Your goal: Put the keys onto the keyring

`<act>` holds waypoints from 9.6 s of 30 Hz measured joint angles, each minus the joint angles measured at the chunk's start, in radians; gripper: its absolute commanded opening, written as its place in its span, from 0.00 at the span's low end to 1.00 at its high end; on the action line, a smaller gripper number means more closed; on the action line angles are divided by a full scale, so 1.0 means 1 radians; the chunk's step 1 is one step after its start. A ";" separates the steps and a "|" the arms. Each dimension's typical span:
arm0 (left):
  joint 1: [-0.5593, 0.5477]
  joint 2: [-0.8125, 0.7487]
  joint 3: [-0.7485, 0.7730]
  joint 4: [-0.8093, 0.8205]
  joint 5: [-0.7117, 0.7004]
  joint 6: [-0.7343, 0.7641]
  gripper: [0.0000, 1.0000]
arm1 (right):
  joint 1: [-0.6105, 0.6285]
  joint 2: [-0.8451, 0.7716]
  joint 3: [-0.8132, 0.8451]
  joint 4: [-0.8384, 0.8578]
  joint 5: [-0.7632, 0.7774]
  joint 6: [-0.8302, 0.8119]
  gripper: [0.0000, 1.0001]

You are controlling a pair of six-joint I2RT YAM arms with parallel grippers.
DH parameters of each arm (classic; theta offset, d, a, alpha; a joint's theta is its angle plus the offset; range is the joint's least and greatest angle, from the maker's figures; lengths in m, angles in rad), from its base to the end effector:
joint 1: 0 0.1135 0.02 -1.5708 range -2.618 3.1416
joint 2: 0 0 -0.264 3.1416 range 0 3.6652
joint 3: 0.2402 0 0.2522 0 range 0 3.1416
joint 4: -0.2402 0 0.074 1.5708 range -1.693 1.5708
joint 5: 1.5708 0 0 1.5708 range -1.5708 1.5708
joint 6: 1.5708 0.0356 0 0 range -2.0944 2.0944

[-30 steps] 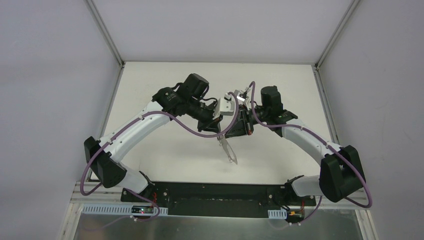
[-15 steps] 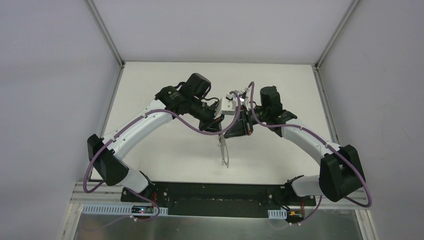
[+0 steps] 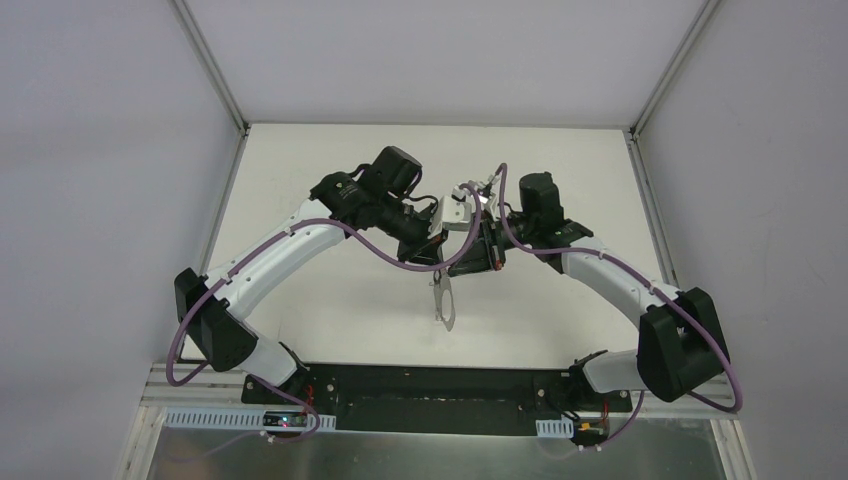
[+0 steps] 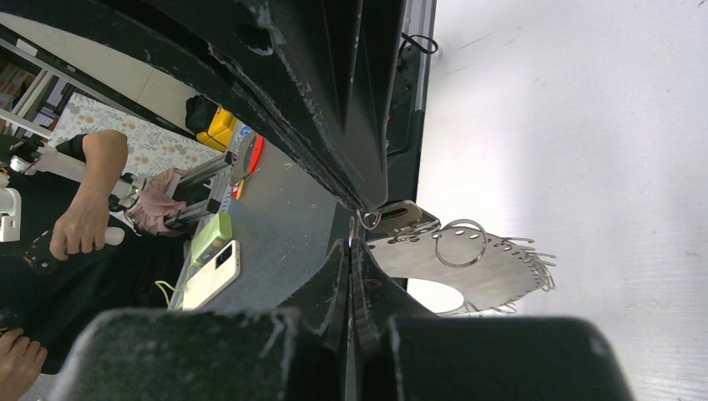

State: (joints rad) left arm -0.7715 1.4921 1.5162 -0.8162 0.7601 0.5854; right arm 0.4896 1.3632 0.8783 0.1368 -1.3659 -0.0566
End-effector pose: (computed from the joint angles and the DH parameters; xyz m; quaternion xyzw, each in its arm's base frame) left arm 0.2071 -0.2357 0.3715 0.6488 0.5805 -0.3745 0.3191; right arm 0.2366 0.1656 0.2830 -0.5201 0.5140 0.6004 0.3238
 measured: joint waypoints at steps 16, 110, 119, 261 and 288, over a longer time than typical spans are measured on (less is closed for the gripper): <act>0.000 0.000 0.000 0.000 0.026 -0.006 0.00 | 0.000 0.005 0.000 -0.007 -0.003 0.000 0.00; 0.000 0.055 0.007 -0.012 -0.036 -0.046 0.00 | -0.030 0.006 0.004 -0.012 0.096 0.055 0.00; 0.000 0.053 0.004 0.055 -0.108 -0.163 0.02 | -0.061 0.006 0.004 0.060 0.140 0.157 0.00; 0.145 0.144 0.057 0.242 0.190 -0.608 0.23 | -0.121 -0.075 -0.026 0.374 0.172 0.378 0.00; 0.157 0.130 0.048 0.259 0.221 -0.572 0.00 | -0.144 -0.068 -0.043 0.420 0.179 0.377 0.04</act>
State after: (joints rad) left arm -0.6147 1.6222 1.5639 -0.5575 0.9810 0.0135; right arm 0.3458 1.2957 0.8352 0.5568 -1.1873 0.3202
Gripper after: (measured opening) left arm 0.017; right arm 0.006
